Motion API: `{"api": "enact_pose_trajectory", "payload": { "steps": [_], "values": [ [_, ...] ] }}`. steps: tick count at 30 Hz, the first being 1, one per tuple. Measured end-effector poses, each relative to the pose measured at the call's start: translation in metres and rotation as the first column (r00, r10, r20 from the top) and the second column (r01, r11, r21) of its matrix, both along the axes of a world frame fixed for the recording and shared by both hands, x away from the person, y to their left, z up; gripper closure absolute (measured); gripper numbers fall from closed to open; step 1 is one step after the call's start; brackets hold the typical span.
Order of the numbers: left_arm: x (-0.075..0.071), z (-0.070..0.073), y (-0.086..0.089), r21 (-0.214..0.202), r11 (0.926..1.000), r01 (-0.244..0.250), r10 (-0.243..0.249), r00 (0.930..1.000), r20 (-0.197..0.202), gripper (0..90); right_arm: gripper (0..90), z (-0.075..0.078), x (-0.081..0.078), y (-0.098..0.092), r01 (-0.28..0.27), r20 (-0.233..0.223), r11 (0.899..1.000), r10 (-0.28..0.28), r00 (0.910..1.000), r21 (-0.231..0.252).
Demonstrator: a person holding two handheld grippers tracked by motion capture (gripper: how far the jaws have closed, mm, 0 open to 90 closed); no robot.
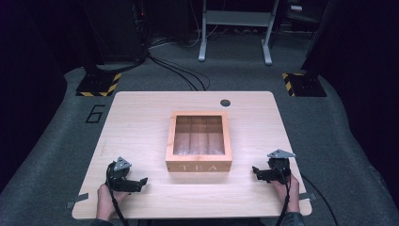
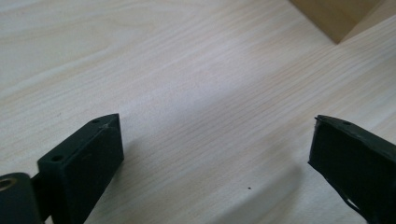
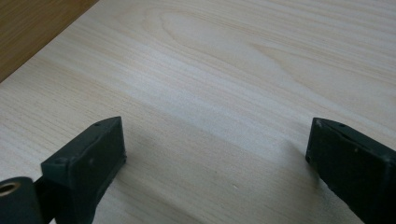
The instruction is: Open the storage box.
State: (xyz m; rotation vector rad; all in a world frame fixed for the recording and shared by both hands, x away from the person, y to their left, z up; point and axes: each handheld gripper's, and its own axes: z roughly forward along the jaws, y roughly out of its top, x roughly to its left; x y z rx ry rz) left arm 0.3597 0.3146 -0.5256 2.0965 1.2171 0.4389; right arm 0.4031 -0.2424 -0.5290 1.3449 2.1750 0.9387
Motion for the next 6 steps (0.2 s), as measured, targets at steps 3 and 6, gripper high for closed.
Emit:
{"api": "enact_pose_trajectory", "payload": {
  "steps": [3,6],
  "values": [
    [-0.0011,-0.0032,-0.0009,0.002,0.9999,-0.012,0.012,0.9994,0.032,1.5,4.2,0.0,-0.0002,0.0002,0.002,-0.002,1.0,-0.002,1.0,0.002],
    [-0.0017,-0.0061,-0.0015,0.02,0.9994,-0.029,0.028,0.9977,0.061,0.3,4.2,0.0,-0.0001,0.0001,0.001,-0.001,1.0,-0.001,1.0,0.001]
  ]
}}
